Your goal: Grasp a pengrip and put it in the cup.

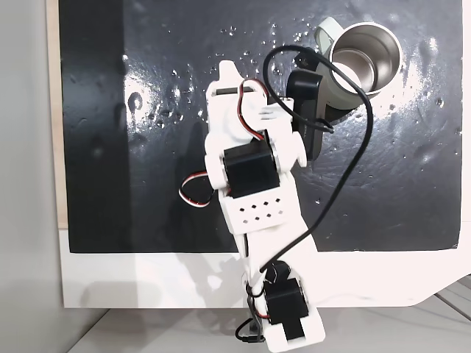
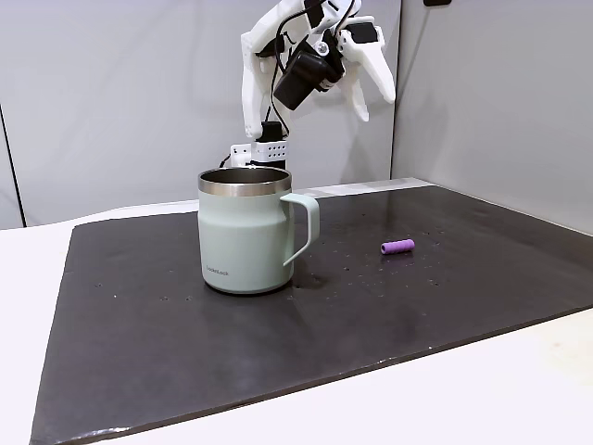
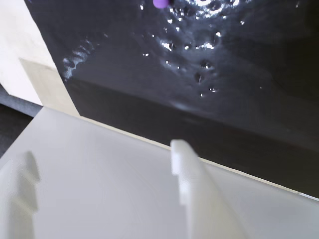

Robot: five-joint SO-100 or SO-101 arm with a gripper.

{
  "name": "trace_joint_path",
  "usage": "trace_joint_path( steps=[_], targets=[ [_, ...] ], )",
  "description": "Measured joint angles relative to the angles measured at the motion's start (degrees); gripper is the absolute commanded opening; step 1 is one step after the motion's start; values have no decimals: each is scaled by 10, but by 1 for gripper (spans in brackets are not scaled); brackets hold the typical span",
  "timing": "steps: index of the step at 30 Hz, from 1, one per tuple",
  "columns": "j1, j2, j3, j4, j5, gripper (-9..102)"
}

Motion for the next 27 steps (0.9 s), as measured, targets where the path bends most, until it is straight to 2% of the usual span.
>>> trace_joint_path(
  steps=[13, 27],
  targets=[
    [9, -212, -122, 47, -2, 27],
    [25, -419, -289, 50, -2, 27]
  ],
)
